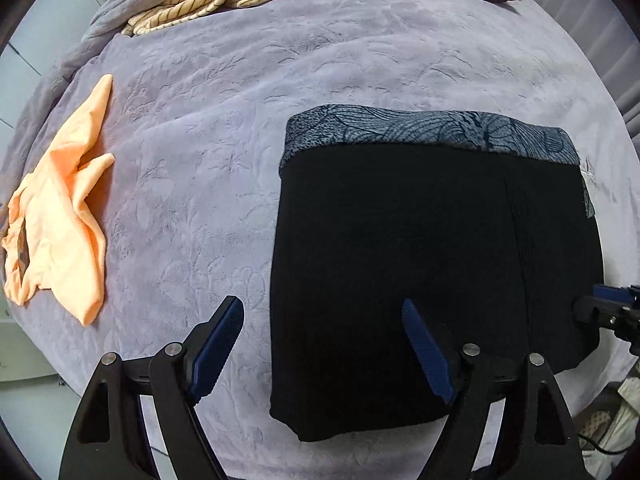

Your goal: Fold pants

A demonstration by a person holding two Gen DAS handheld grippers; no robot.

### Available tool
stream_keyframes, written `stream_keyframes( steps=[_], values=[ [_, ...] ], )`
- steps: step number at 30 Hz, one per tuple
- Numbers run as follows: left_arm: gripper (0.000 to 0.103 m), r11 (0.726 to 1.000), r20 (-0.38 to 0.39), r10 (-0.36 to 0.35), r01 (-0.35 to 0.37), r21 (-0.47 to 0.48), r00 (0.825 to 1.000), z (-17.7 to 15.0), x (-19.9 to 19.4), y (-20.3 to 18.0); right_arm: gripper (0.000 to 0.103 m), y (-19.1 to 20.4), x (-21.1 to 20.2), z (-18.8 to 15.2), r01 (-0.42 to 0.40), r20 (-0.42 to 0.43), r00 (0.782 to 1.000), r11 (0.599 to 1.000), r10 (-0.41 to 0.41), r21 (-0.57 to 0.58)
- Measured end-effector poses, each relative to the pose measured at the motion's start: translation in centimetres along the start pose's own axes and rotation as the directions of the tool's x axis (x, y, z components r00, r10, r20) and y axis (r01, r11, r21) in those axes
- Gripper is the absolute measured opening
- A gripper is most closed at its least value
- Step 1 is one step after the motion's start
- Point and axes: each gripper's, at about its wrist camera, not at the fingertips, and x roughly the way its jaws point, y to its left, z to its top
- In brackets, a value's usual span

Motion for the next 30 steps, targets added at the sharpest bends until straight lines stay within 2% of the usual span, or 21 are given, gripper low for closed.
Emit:
stream_keyframes(
  steps=[5, 6, 7, 9, 11, 17, 23, 26, 30],
  values=[
    [0.084, 0.999, -0.039, -0.040, 0.040, 0.010, 0.998, -0.9, 0.4, -1.0, 0.048, 0.8, -0.1, 0.1, 0.050, -0.008, 0.999, 0.999, -0.050, -0.015],
    [0.092, 0.999, -0.037, -0.034, 0.035, 0.017, 0.999, -1.1, 0.6, -1.2, 0.049, 1.0, -0.1, 0.1, 0.055, -0.007, 0.998, 0.998, -0.055, -0.013],
    [0.095, 0.999, -0.038, -0.036, 0.037, 0.022, 0.999, -1.1, 0.6, -1.2, 0.053, 1.3, 0.0, 0.0, 0.057, -0.009, 0.998, 0.998, -0.057, -0.009],
    [0.098, 0.999, -0.034, -0.041, 0.042, 0.031, 0.999, -1.3, 0.8, -1.2, 0.055, 1.9, 0.4, -0.2, 0.082, -0.005, 0.997, 0.997, -0.082, -0.014],
    [0.102, 0.998, -0.037, -0.051, 0.052, 0.033, 0.998, -1.4, 1.0, -1.0, 0.062, 2.5, 0.5, -0.6, 0.102, -0.011, 0.995, 0.995, -0.102, -0.023],
    [0.102, 0.995, -0.051, -0.100, 0.101, 0.024, 0.994, -1.5, 1.5, -0.3, 0.071, 3.6, 0.7, -1.5, 0.168, 0.009, 0.986, 0.986, -0.168, -0.007],
    [0.102, 0.994, -0.045, -0.095, 0.097, 0.053, 0.994, -1.5, 1.4, -0.6, 0.079, 3.8, -0.2, -2.3, 0.158, 0.016, 0.987, 0.986, -0.159, 0.062],
    [0.102, 0.995, -0.036, -0.089, 0.090, 0.049, 0.995, -1.3, 1.4, -0.7, 0.080, 3.8, -0.4, -2.7, 0.173, 0.013, 0.985, 0.982, -0.174, 0.073],
    [0.102, 0.996, -0.025, -0.080, 0.081, 0.033, 0.996, -1.8, 1.1, -0.5, 0.080, 3.2, -1.0, -3.5, 0.150, 0.010, 0.988, 0.983, -0.152, 0.102]
  ],
)
